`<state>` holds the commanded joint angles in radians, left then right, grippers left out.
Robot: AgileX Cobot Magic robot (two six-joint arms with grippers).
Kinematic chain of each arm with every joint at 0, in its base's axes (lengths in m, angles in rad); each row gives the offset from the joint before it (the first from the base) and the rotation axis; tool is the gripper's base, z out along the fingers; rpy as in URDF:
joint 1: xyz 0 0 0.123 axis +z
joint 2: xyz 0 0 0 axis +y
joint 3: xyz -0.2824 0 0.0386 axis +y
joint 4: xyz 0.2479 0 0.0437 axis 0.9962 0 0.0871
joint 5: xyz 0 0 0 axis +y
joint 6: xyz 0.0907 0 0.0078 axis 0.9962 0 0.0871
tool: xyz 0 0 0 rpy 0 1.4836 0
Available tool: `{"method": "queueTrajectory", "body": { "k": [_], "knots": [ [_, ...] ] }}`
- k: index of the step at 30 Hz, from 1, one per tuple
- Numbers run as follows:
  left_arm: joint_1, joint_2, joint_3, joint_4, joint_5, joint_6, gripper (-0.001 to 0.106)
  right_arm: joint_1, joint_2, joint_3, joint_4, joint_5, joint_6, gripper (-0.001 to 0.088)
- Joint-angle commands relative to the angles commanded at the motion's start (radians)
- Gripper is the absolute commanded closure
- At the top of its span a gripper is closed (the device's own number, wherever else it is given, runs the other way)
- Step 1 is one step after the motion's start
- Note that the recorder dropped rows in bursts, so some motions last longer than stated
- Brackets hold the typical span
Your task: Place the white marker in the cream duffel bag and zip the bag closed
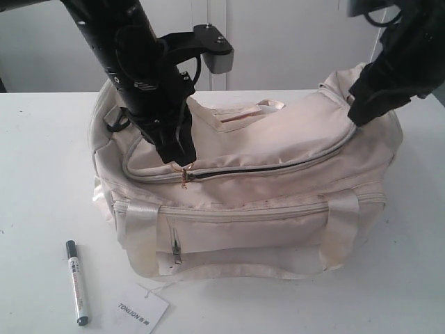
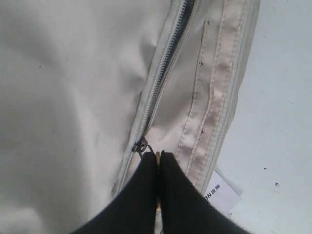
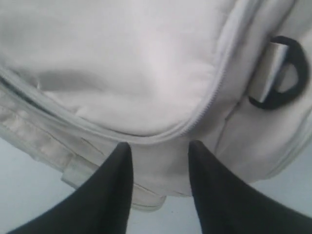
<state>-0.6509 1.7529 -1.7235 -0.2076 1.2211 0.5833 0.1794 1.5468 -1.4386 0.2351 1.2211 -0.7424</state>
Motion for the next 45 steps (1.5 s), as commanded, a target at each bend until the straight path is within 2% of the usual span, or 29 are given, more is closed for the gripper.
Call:
{"method": "queueTrajectory", "body": {
  "k": [6,15,23,33,35,40,45],
  "knots": [
    [0.000,0.000,0.000,0.000,0.000,0.000,0.105,0.033,0.000,0.016,0.003,0.000,-0.118,0.0388],
    [0.000,0.000,0.000,0.000,0.000,0.000,0.105,0.093,0.000,0.081,0.009,0.000,-0.254,0.0388],
    [0.000,0.000,0.000,0.000,0.000,0.000,0.105,0.123,-0.002,0.118,0.025,-0.068,-0.360,0.0388],
    [0.000,0.000,0.000,-0.004,0.000,-0.002,0.105,0.208,-0.011,0.151,0.071,-0.158,-0.524,0.0388],
    [0.000,0.000,0.000,-0.012,0.000,-0.002,0.105,0.208,-0.011,0.186,0.071,-0.190,-0.566,0.0388],
    [0.000,0.000,0.000,-0.017,0.000,-0.002,0.105,0.208,-0.011,0.243,0.071,-0.325,-0.569,0.0388],
    [0.000,0.000,0.000,-0.019,0.000,-0.002,0.105,0.208,-0.005,0.243,0.113,-0.341,-0.569,0.0388]
  ]
}}
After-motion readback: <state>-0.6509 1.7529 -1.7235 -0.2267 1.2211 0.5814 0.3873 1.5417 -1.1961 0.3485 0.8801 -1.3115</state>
